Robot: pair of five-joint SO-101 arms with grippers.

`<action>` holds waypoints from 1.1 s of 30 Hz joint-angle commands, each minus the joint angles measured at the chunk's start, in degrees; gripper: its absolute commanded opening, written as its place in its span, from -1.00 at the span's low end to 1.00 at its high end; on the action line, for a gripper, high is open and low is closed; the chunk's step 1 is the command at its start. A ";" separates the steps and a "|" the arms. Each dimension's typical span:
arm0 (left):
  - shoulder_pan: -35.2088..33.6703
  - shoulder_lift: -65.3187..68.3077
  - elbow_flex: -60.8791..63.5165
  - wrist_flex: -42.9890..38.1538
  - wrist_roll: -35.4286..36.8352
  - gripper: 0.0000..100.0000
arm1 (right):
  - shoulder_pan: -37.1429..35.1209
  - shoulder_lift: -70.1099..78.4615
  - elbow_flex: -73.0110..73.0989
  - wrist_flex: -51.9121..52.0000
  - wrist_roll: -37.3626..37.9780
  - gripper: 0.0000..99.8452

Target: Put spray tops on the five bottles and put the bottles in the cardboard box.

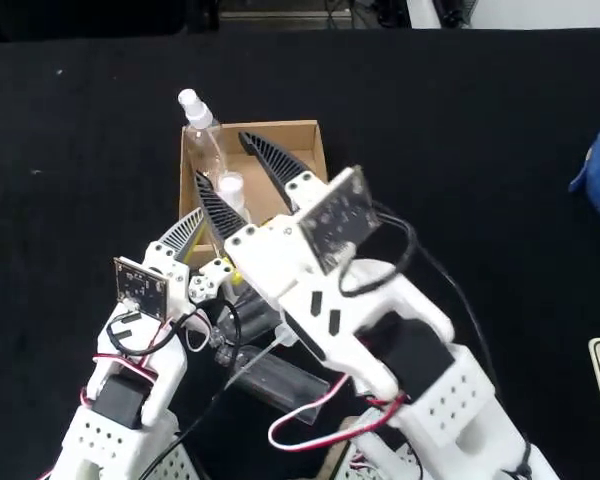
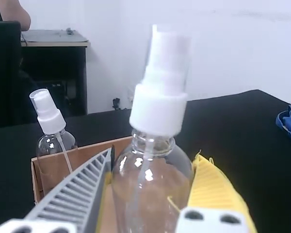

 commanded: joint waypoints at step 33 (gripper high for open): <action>-12.18 3.87 -4.70 -25.49 -0.53 -0.94 | 40.53 -21.58 40.75 2.90 -5.98 -0.97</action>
